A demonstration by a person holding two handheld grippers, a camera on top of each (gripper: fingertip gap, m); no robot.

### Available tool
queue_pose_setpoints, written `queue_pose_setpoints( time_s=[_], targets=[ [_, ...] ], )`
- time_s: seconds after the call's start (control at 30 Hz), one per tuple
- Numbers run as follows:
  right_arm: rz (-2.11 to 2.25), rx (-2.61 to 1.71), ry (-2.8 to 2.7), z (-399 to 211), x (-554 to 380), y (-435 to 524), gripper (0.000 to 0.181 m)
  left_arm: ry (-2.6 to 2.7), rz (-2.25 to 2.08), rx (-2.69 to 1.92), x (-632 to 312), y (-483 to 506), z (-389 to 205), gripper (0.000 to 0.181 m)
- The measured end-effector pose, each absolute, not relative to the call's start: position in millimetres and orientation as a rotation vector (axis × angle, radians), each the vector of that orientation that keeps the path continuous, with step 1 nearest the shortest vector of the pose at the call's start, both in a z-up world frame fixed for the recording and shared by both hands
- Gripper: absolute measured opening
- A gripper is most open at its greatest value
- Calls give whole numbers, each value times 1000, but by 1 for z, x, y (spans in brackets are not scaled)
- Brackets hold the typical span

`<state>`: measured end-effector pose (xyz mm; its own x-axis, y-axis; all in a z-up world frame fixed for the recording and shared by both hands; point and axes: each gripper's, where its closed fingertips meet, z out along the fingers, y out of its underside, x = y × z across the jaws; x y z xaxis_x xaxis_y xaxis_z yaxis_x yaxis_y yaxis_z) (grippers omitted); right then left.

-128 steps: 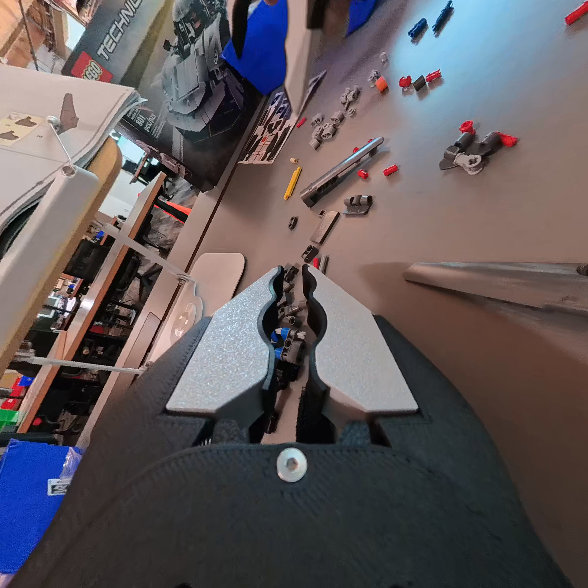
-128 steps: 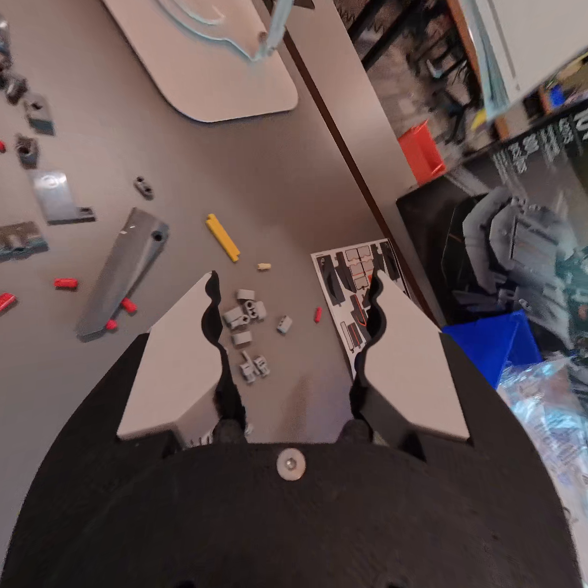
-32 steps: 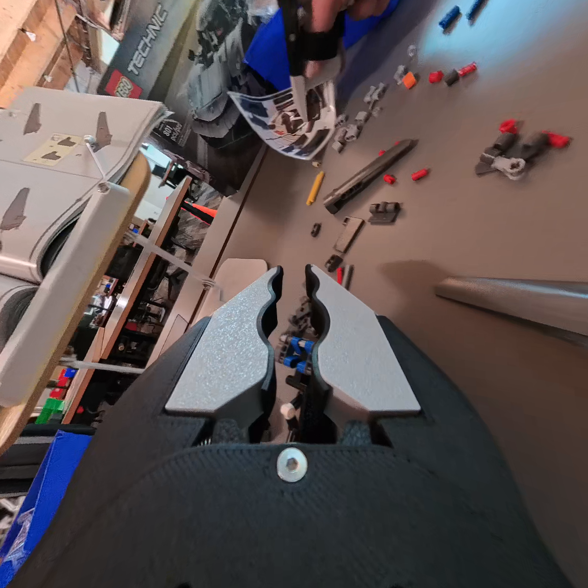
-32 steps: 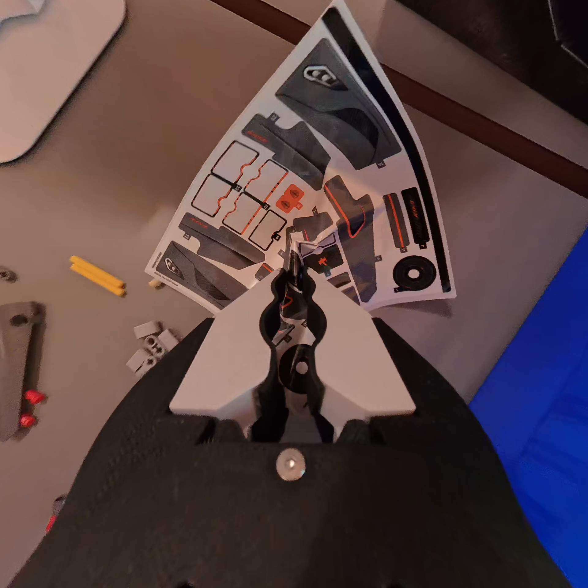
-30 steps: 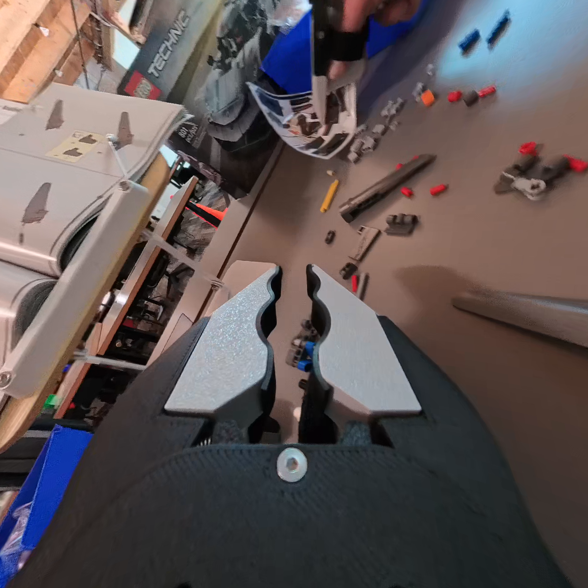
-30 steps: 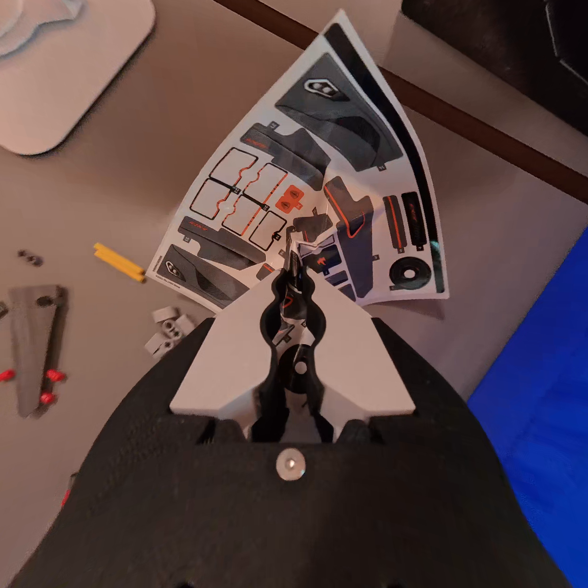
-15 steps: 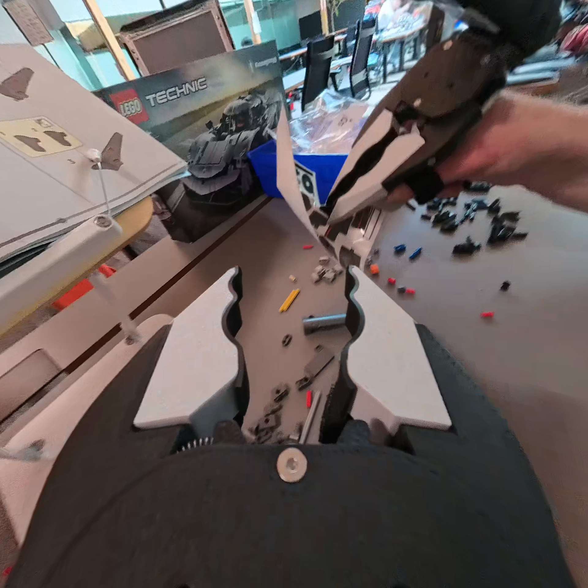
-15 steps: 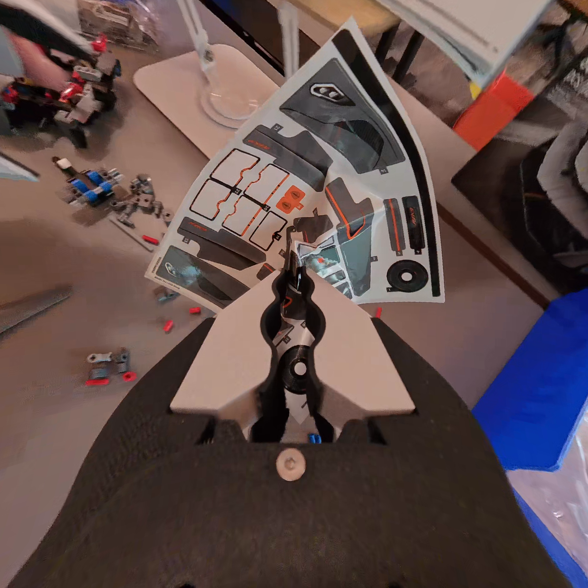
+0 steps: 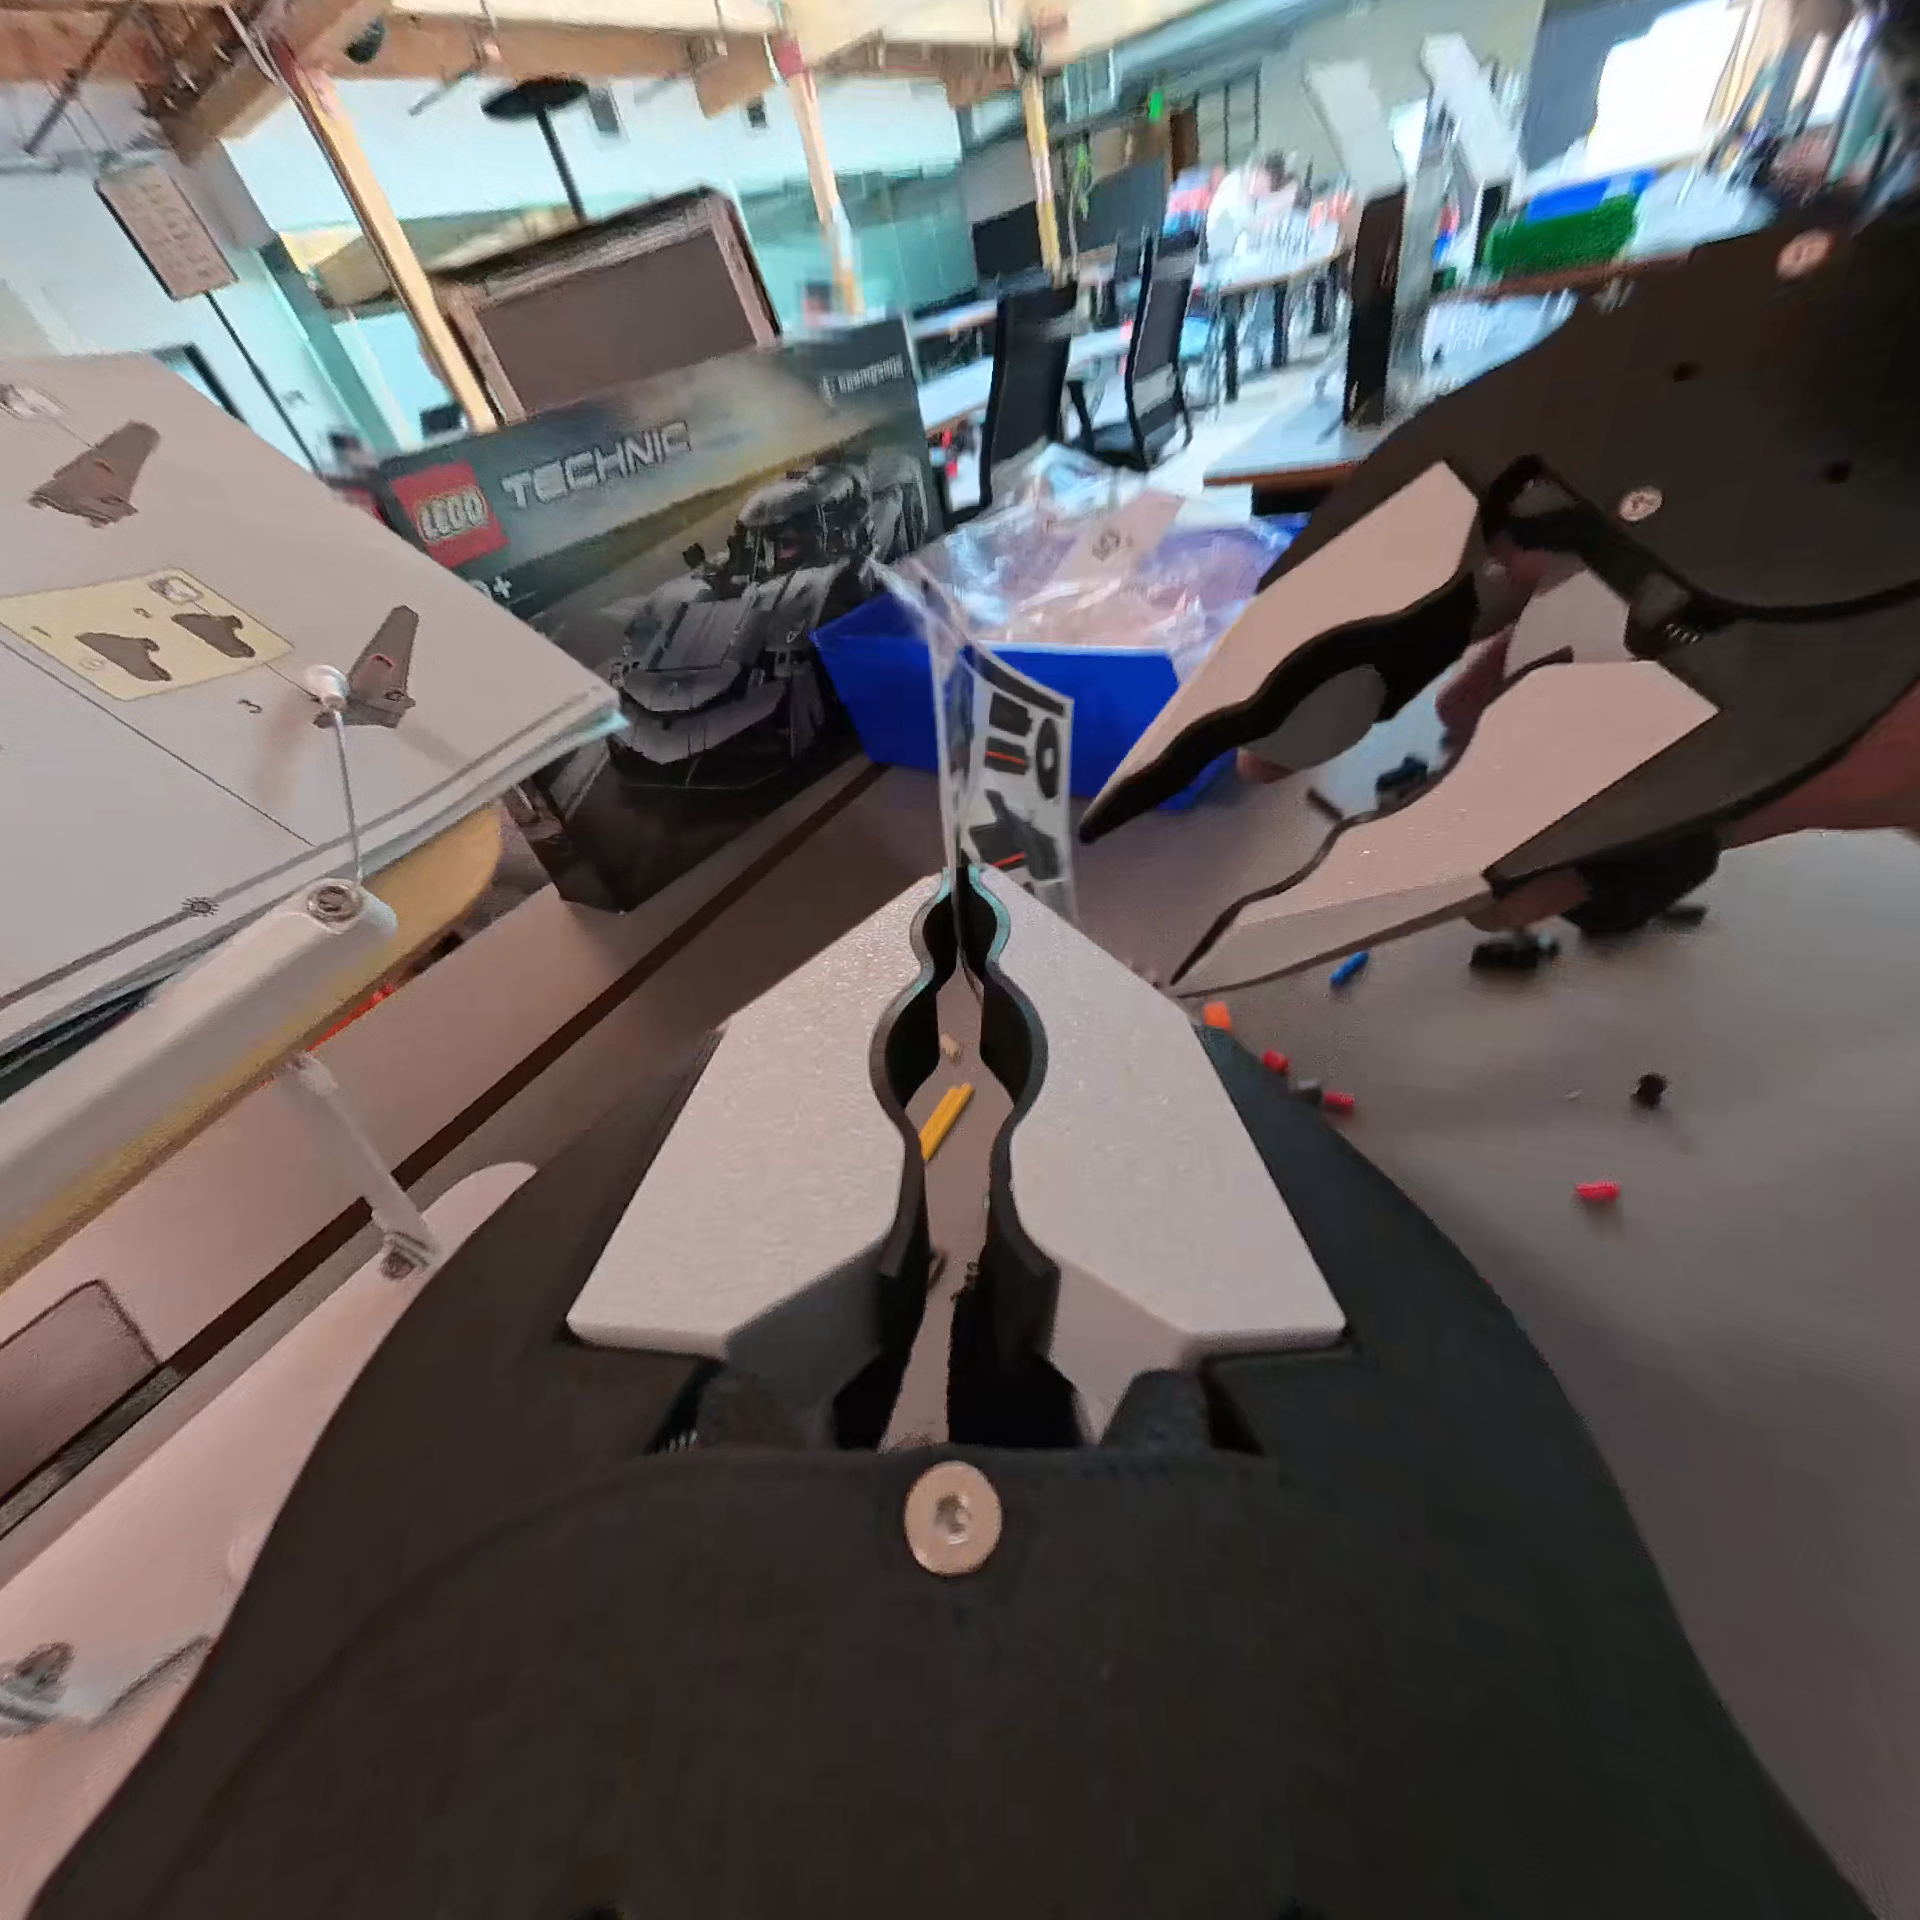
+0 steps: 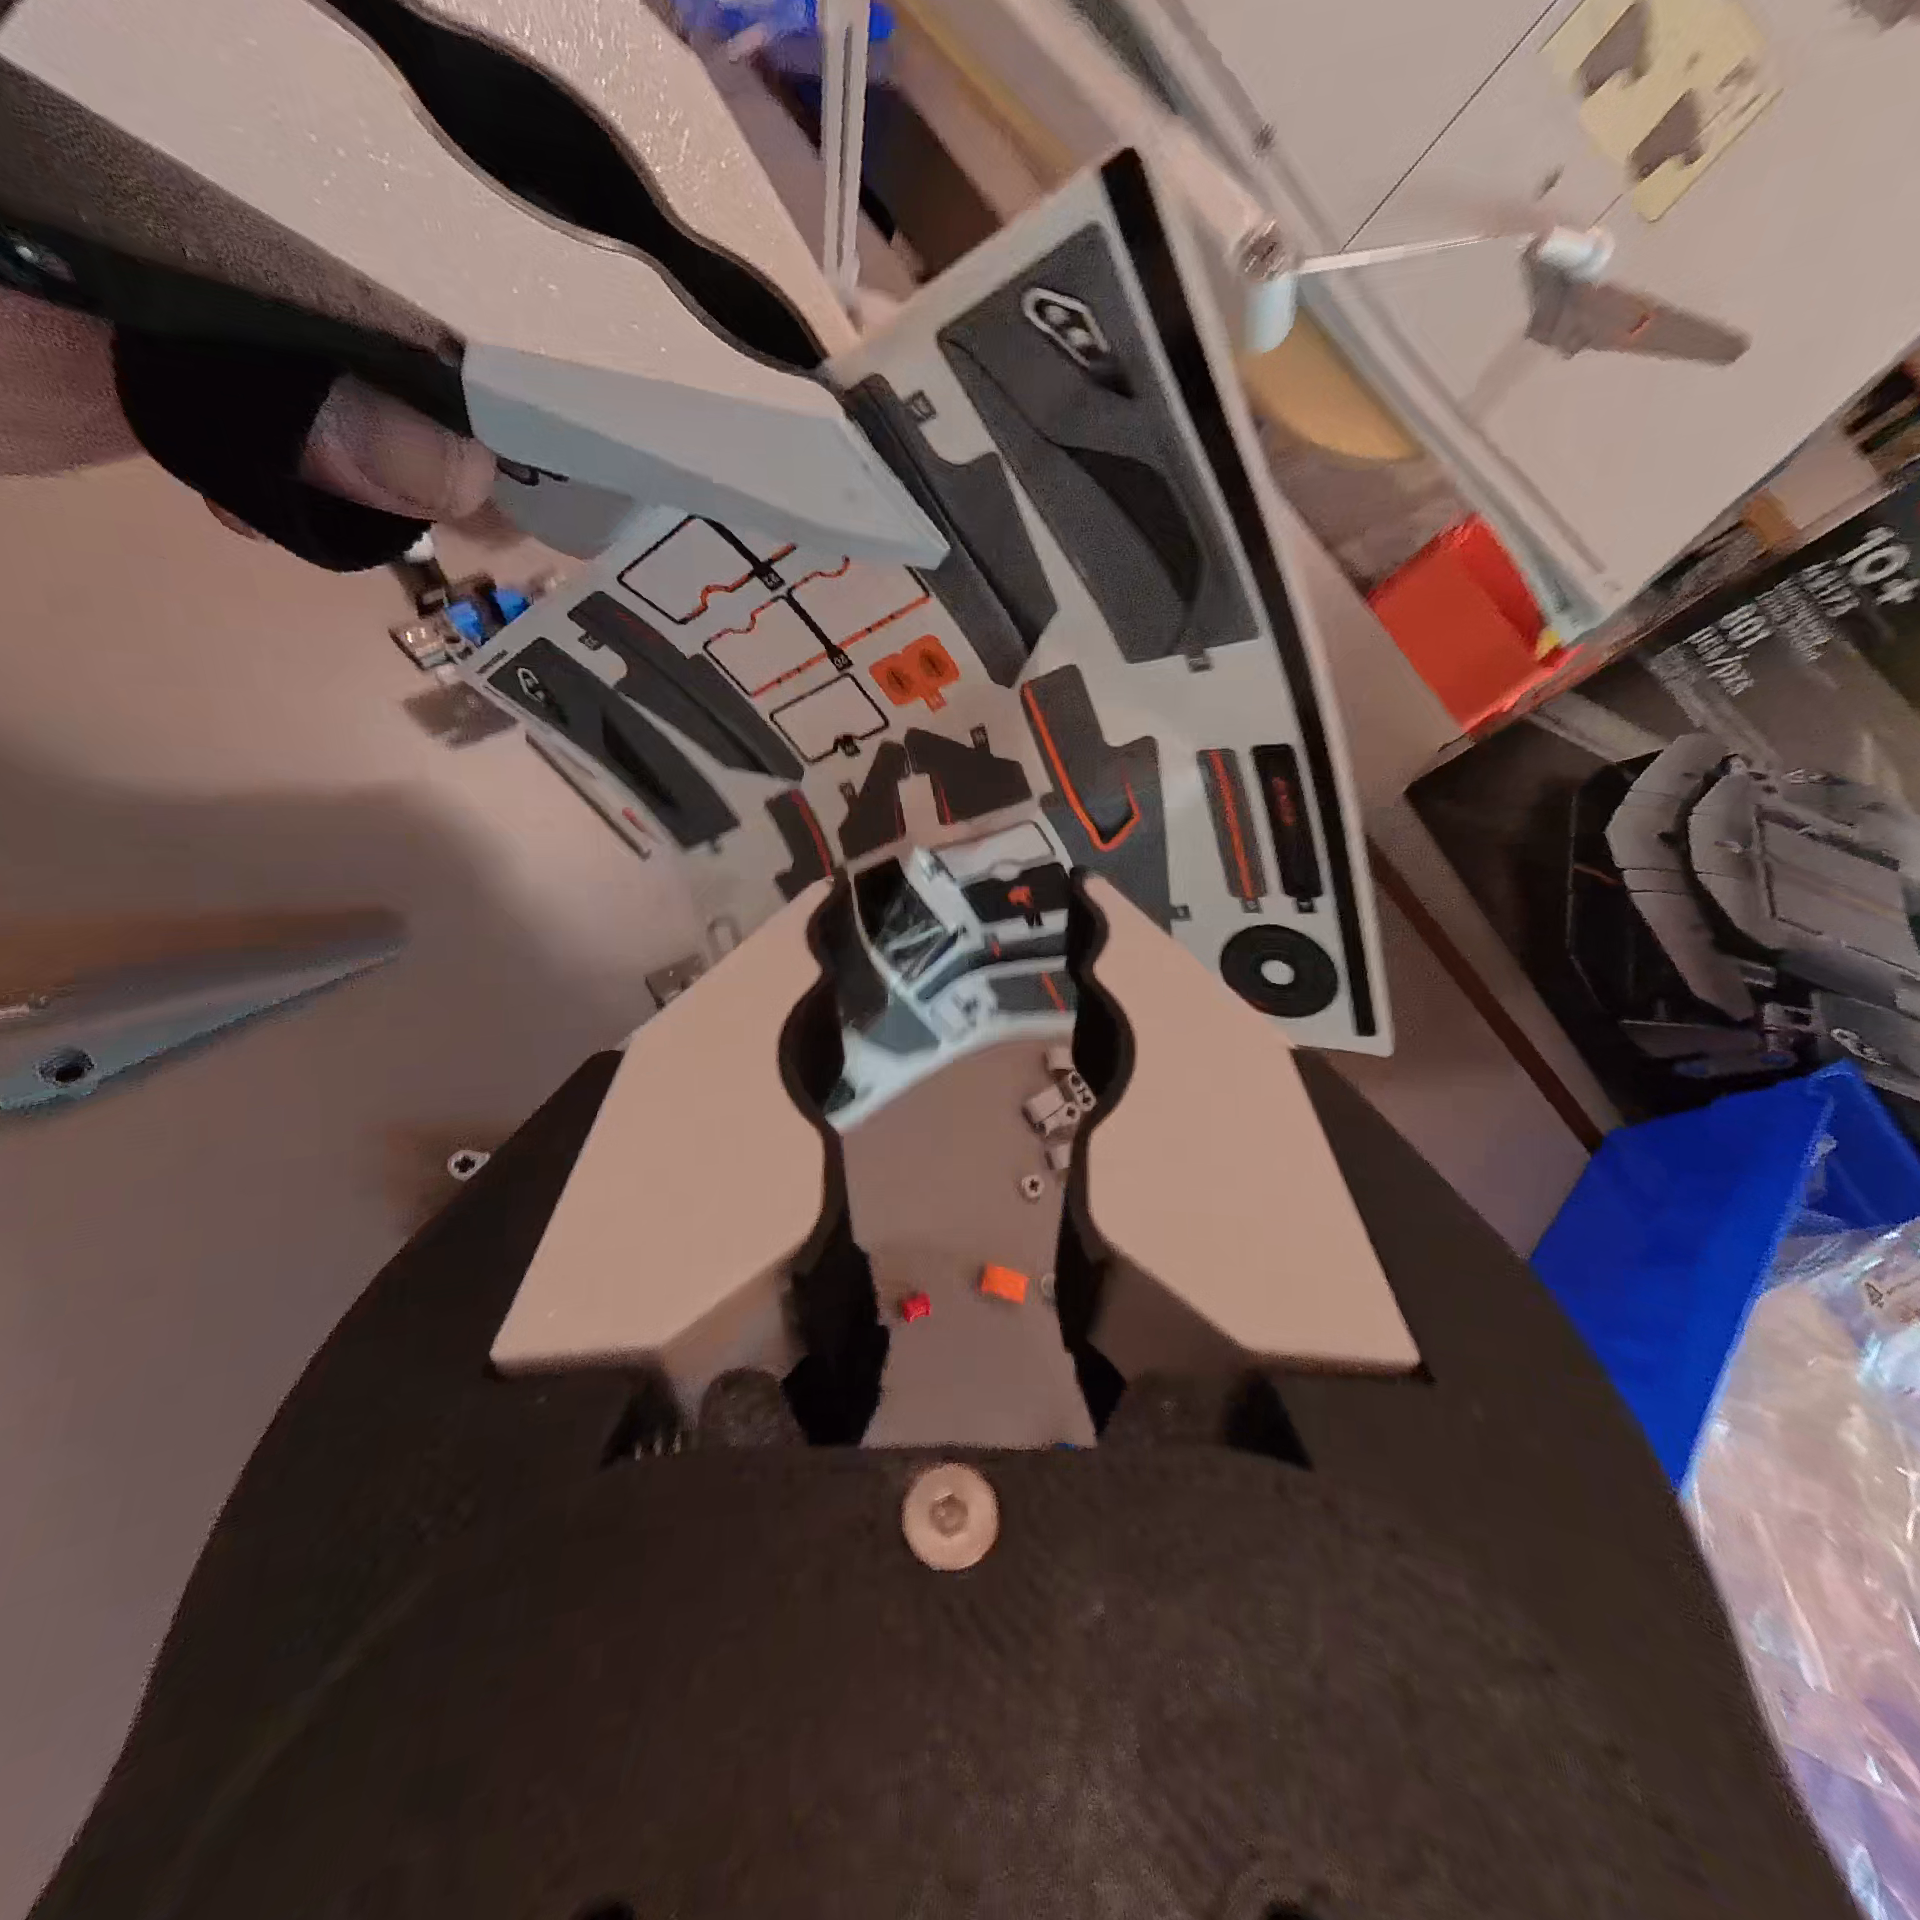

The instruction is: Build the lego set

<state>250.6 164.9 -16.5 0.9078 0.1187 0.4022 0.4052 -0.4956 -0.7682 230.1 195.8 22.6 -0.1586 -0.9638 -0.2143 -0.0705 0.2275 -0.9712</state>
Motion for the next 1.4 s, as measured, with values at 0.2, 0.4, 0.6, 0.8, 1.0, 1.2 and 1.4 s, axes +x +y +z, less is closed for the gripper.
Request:
queue_pose_setpoints(
  time_s=[0.2,0.4,0.6,0.8,1.0,1.2,1.4],
  targets=[
    [-206,-1924,-154,15,273,150,78,1409,-1443,-1072,220,201,47,0],
    [385,-1785,-92,8,256,157,77,1386,-1779,-1006,205,190,75,0],
    [738,-1652,-288,16,222,152,0,1449,-1770,-1044,207,187,67,0],
    [802,-1641,-286,19,228,141,0,1494,-1733,-1125,214,191,53,0],
    [901,-1596,-279,19,226,136,0,1487,-1757,-1131,215,188,53,0],
    [928,-1532,-250,31,235,129,0,1575,-1825,-1180,216,182,42,39],
    [946,-1513,-228,35,241,125,0,1717,-1795,-1165,216,163,21,15]
  ],
)
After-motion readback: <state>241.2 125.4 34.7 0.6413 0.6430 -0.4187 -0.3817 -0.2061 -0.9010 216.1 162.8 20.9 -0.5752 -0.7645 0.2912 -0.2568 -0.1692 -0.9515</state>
